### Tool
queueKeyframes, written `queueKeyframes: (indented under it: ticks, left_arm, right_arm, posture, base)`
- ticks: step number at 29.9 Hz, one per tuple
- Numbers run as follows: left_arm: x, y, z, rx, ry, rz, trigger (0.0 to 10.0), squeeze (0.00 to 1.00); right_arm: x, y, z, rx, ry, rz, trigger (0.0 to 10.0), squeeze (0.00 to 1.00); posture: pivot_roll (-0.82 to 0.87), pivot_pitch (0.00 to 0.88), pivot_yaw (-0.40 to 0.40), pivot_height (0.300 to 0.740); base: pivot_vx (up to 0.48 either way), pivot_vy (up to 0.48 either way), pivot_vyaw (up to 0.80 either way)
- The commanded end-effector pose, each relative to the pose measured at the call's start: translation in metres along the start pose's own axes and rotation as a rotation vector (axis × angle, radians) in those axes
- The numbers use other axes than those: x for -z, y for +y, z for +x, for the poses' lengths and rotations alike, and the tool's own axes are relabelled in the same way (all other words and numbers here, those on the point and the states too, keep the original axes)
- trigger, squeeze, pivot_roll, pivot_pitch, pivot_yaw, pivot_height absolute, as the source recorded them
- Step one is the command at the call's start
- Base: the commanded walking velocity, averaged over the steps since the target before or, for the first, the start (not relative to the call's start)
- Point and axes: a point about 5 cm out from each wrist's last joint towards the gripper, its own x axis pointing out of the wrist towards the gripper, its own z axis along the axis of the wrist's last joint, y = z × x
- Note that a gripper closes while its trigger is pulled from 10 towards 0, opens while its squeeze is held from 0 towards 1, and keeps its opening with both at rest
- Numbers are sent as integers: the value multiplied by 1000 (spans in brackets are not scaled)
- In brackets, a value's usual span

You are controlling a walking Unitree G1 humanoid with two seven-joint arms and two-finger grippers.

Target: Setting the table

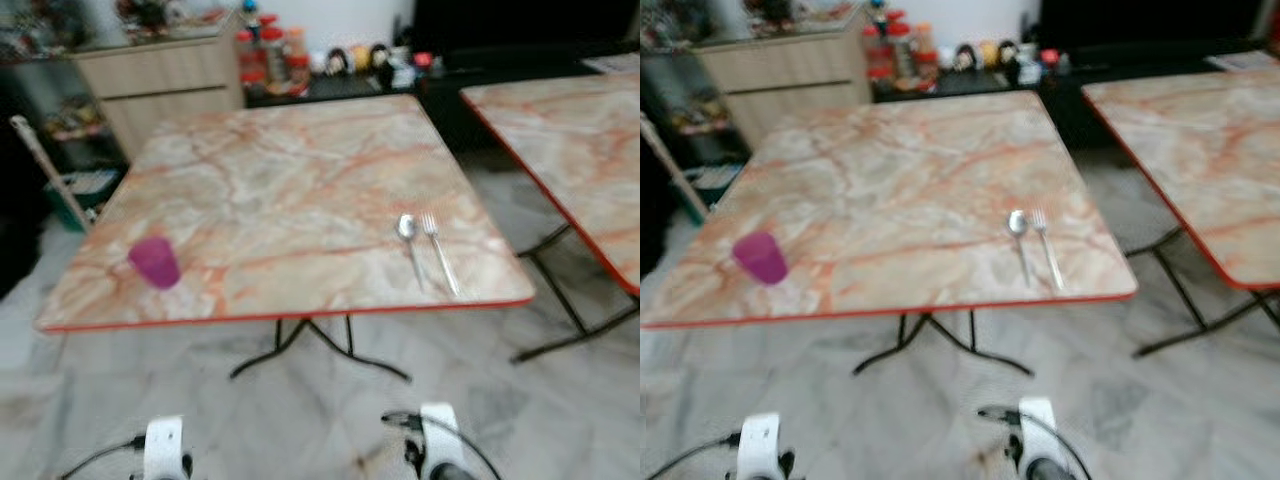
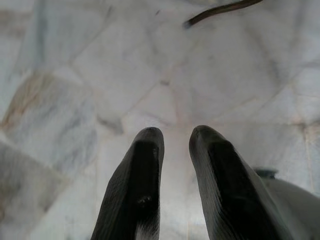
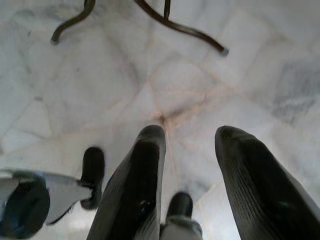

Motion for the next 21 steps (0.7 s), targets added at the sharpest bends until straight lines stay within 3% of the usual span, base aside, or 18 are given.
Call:
queueKeyframes:
  ticks: [1, 4, 11, 14, 21]
  left_arm:
    - [0, 2, 0, -10, 9, 10, 10000, 0]
    - [1, 2, 0, -11, 11, 14, 10000, 0]
    - [3, 0, 0, -11, 19, 9, 10000, 0]
    - [3, 0, 0, -8, 21, 12, 10000, 0]
    - [5, -2, -1, 0, 27, 21, 10000, 0]
  right_arm:
    - [0, 5, 0, -11, -1, 22, 10000, 0]
    - [-1, 5, 0, -10, -4, 24, 10000, 0]
    - [-2, 3, 0, -16, -7, -21, 10000, 0]
    - [-1, 3, 0, -13, -3, -17, 10000, 0]
    - [1, 1, 0, -8, -1, -6, 10000, 0]
  posture:
    - [8, 0, 50, 732]
    - [8, 0, 50, 732]
    - [5, 0, 42, 732]
    - [3, 0, 42, 732]
    - [-3, 0, 43, 732]
  base:
    - [0, 0, 0]
    - [0, 0, 0]
    - [265, 0, 70]
    - [266, 0, 502]
    - [264, 0, 0]
